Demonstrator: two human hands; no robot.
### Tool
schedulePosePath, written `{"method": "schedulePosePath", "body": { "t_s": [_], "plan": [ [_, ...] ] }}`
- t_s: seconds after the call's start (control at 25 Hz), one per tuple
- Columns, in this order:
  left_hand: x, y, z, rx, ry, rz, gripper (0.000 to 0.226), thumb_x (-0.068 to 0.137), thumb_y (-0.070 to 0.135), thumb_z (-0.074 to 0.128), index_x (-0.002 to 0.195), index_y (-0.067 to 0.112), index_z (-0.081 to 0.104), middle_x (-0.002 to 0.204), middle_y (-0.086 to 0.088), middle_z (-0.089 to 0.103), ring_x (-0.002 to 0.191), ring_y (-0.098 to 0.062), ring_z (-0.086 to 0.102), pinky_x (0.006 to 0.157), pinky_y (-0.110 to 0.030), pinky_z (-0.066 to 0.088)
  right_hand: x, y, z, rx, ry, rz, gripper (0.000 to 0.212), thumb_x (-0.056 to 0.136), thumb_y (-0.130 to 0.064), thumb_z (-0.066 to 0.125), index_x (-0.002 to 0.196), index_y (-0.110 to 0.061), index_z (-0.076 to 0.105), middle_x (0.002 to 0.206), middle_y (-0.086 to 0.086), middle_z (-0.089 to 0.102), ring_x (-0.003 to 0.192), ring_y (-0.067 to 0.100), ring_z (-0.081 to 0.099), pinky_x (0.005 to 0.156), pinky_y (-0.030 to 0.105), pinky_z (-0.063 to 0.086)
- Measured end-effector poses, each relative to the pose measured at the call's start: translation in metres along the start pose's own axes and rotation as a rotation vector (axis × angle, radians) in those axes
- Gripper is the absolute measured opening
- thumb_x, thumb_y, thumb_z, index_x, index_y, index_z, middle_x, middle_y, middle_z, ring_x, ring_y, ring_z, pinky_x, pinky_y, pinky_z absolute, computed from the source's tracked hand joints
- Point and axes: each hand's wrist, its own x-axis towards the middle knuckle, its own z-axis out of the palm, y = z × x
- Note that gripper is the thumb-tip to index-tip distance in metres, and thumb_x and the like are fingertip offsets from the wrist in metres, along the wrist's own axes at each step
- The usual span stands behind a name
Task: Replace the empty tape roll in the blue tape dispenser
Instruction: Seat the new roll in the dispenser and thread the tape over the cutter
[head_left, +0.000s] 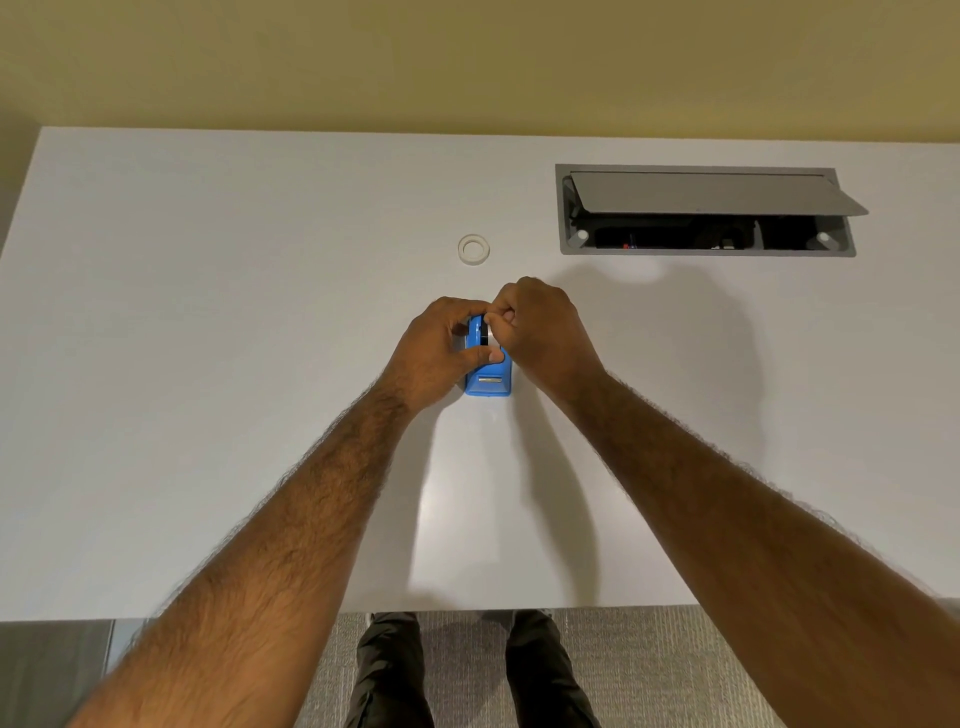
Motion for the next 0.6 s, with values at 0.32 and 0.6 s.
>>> {"method": "schedulePosePath", "body": {
  "t_s": [0.32,0.6],
  "plan": [
    [0.0003,-0.0015,0.0003,0.01,-0.001,0.005,0.053,0.081,0.032,0.083,0.129,0.02,0.063,0.125,0.001,0.064,0.108,-0.016,0.06,0.094,-0.024,0.047,-0.0021,-0.001,-0.0024,-0.004,-0.018,-0.03,0.017,0.086,-0.019,0.057,0.072,-0.011,0.052,0.069,0.007,0.052,0.061,0.017,0.047,0.055,0.022,0.033],
    [0.0006,-0.0002,0.0004,0.015,-0.004,-0.013,0.054,0.08,0.034,0.083,0.129,0.019,0.063,0.126,0.0,0.064,0.109,-0.018,0.061,0.098,-0.031,0.049,0.0004,-0.0007,0.0014,-0.034,-0.016,-0.005,0.021,0.09,-0.021,0.056,0.083,-0.002,0.062,0.073,0.007,0.054,0.065,0.018,0.048,0.062,0.026,0.036]
  ]
}}
